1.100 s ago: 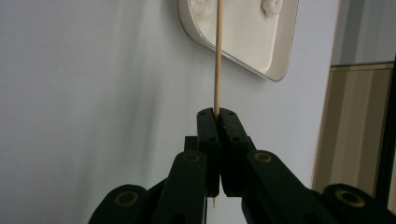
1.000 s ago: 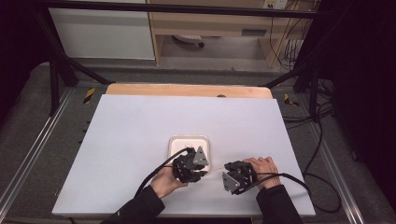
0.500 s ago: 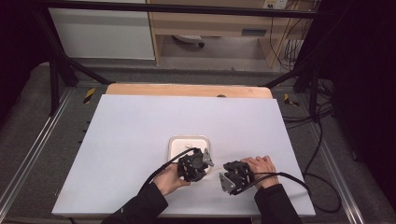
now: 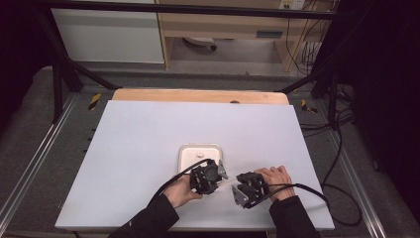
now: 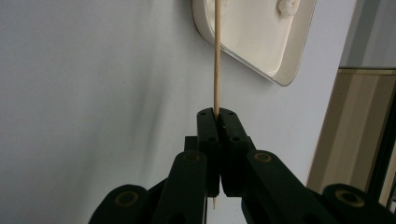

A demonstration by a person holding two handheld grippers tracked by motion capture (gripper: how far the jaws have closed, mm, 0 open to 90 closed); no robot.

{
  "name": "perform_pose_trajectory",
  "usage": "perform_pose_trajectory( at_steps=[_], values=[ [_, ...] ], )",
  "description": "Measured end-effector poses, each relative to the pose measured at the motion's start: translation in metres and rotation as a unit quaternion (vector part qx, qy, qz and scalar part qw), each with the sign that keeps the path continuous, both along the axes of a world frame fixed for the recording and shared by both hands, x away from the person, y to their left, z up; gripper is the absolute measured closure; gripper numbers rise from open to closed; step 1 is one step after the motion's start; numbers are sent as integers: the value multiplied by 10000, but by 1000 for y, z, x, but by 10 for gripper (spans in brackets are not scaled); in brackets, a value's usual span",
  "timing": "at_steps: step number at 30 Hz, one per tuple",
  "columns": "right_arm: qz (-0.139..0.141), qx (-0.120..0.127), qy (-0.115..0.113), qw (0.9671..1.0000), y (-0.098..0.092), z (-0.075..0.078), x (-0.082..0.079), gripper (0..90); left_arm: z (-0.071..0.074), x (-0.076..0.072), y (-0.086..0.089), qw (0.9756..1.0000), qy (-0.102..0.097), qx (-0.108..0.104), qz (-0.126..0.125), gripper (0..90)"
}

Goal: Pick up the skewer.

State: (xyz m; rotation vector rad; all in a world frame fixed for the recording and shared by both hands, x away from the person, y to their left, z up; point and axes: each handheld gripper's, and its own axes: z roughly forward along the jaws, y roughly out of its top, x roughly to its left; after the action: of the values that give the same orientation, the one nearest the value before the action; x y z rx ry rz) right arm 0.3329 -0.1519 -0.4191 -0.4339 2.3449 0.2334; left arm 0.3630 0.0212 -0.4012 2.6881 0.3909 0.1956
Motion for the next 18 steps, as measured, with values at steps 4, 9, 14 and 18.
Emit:
perform_pose_trajectory(
  at_steps=[4, 9, 14, 18],
  values=[
    [-33, 8, -25, 10000, 0, 0, -1, 893, 0, 0, 0, 10000, 5, -3, 38, 876],
    [-54, 17, -40, 10000, 1, 2, -2, 890, 0, -2, -1, 9999, -71, 13, 79, 886],
    [-120, 216, -65, 9997, 1, 3, 0, 866, 2, -3, 2, 9999, -145, -22, 76, 888],
    [-350, 822, -6, 9960, -2, 9, 0, 743, 2, -3, 8, 9996, -144, -177, 194, 888]
  ],
)
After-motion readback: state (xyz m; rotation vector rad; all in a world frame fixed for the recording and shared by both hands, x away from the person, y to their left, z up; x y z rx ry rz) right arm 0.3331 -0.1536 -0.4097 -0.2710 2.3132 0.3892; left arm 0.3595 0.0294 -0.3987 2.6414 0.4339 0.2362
